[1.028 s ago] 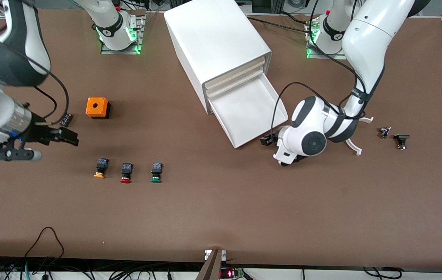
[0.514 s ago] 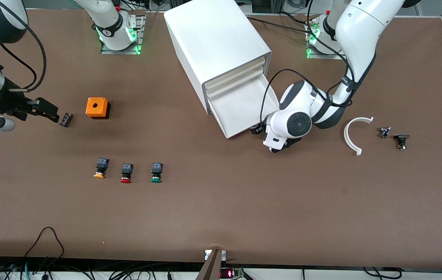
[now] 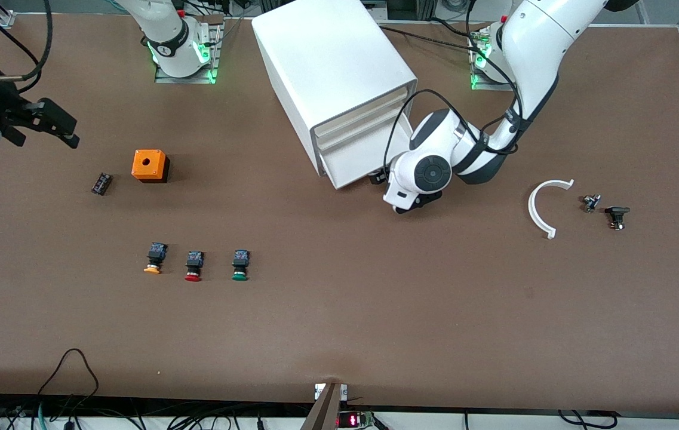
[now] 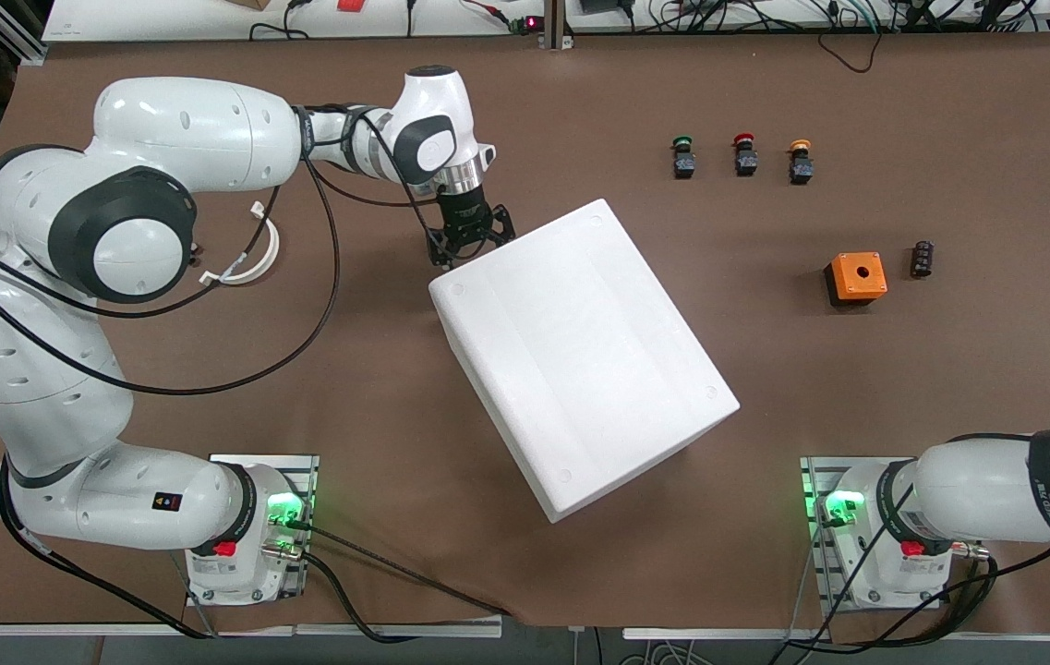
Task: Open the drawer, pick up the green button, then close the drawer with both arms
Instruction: 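Open the right gripper to release the green button and lift away, then return the right arm to rest while the left gripper reaches the drawer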
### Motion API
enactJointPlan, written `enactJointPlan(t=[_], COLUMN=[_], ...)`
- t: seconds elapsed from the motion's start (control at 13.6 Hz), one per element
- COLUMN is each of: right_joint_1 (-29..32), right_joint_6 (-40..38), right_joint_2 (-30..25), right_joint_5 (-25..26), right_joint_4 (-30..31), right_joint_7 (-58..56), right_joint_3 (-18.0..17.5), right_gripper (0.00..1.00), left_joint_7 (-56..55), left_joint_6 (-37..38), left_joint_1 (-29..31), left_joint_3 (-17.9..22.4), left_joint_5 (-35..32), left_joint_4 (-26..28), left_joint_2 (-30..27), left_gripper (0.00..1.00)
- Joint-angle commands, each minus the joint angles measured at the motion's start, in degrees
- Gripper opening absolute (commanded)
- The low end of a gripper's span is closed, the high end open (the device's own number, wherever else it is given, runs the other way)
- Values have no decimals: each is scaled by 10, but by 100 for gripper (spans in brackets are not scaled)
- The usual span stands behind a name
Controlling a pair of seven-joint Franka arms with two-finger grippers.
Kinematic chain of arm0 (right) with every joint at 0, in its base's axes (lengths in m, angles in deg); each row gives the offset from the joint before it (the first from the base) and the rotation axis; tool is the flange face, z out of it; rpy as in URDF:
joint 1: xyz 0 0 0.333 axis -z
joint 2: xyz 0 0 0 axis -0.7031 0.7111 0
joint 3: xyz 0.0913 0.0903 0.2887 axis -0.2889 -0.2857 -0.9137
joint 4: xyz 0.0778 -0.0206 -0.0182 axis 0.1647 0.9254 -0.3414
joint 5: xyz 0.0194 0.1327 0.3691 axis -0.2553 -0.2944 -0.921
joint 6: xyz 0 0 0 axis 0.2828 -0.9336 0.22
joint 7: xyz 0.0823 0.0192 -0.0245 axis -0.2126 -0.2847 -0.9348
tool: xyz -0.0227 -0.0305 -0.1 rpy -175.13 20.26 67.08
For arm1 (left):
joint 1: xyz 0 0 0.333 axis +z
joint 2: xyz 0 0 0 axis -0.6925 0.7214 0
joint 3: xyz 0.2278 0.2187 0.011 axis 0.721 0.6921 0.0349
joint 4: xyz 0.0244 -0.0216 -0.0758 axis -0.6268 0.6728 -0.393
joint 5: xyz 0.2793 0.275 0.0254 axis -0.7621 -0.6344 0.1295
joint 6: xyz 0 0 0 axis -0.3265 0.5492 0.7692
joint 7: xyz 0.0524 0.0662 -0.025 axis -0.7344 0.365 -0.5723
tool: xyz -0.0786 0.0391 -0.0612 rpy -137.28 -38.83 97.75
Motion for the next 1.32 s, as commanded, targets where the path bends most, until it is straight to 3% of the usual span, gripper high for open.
enactJointPlan(t=[0.0,0.44,1.25], right_joint_1=[13,12,6], right_joint_6=[13,-40,-34], right_joint_2=[-4,2,16], right_joint_5=[-2,-1,-3], right_joint_4=[17,3,-27], right_joint_7=[-1,38,35], right_joint_3=[-12,-12,-14], right_gripper=[100,100,100], left_joint_7=[-3,-4,-3], left_joint_6=[-7,0,22], left_joint_1=[5,1,2], left_joint_3=[-13,-36,-59], left_joint_5=[39,39,39], left_joint_4=[17,32,30], left_joint_2=[-14,-14,-7], left_gripper=[100,100,100])
